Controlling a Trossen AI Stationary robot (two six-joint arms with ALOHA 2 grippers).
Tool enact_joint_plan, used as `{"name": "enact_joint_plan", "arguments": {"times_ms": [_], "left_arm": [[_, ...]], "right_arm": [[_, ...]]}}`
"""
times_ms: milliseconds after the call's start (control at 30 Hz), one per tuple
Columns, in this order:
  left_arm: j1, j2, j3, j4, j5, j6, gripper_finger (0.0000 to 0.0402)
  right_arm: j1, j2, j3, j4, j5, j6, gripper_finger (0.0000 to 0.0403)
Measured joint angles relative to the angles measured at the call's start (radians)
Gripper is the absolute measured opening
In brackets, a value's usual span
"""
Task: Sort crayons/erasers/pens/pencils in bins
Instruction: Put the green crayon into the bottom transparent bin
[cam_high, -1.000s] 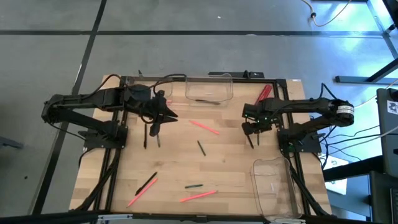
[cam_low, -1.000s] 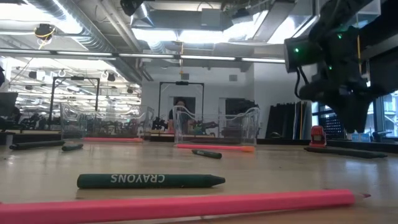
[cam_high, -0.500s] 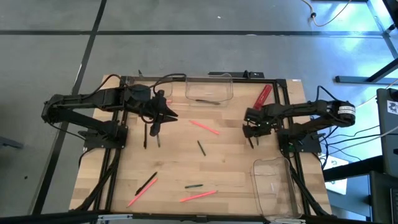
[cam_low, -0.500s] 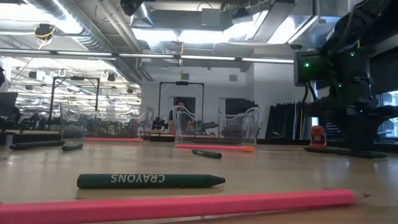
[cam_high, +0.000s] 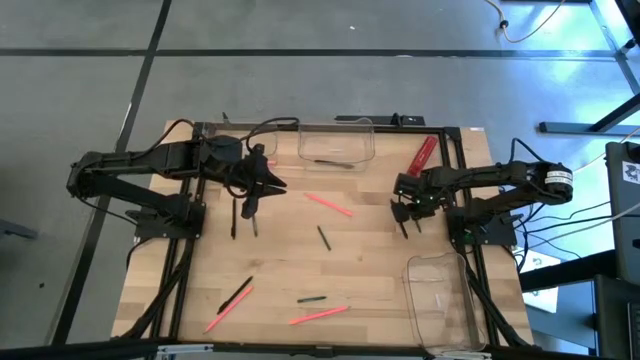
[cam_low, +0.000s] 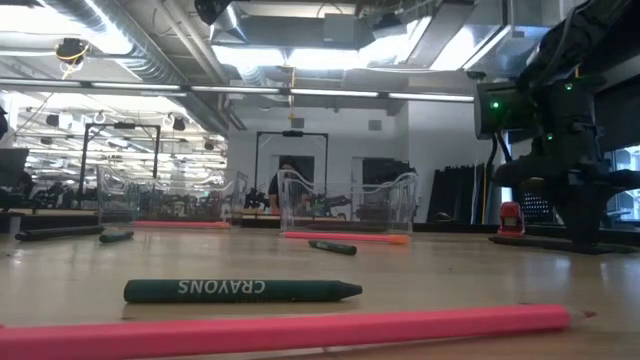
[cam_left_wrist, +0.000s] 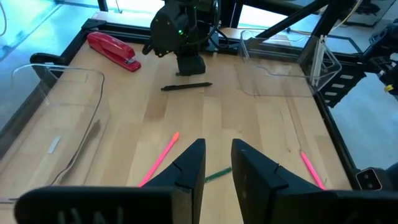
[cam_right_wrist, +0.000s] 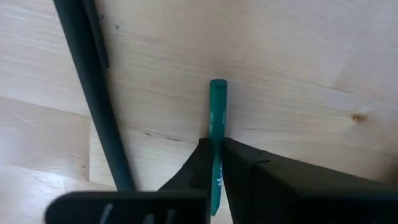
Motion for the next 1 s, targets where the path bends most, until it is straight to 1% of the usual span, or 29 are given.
{"name": "enact_joint_plan", "arguments": {"times_ms": [100,233,433,667,833,1000], "left_arm": [[0.0,0.0,0.0,0.001,0.0,0.0,0.0071],[0.0,0.0,0.0,0.002,0.0,0.0,0.0071],[0.0,0.0,0.0,0.002,0.0,0.0,0.0071],[0.0,0.0,0.0,0.002,0.0,0.0,0.0071],[0.0,0.0,0.0,0.002,0.0,0.0,0.0071],[0.0,0.0,0.0,0.002,0.0,0.007,0.0071]], "right_arm": [[0.0,0.001,0.0,0.001,-0.004,0.0,0.0018],[0.0,0.004,0.013,-0.009,-0.005,-0.018,0.003],[0.002,-0.028,0.102,-0.064,-0.001,-0.056,0.0024],[0.029,-0.073,0.23,-0.193,0.01,-0.082,0.0034],[0.088,-0.119,0.376,-0.314,0.015,-0.105,0.0035],[0.218,-0.147,0.529,-0.419,0.034,-0.1,0.0036]]}}
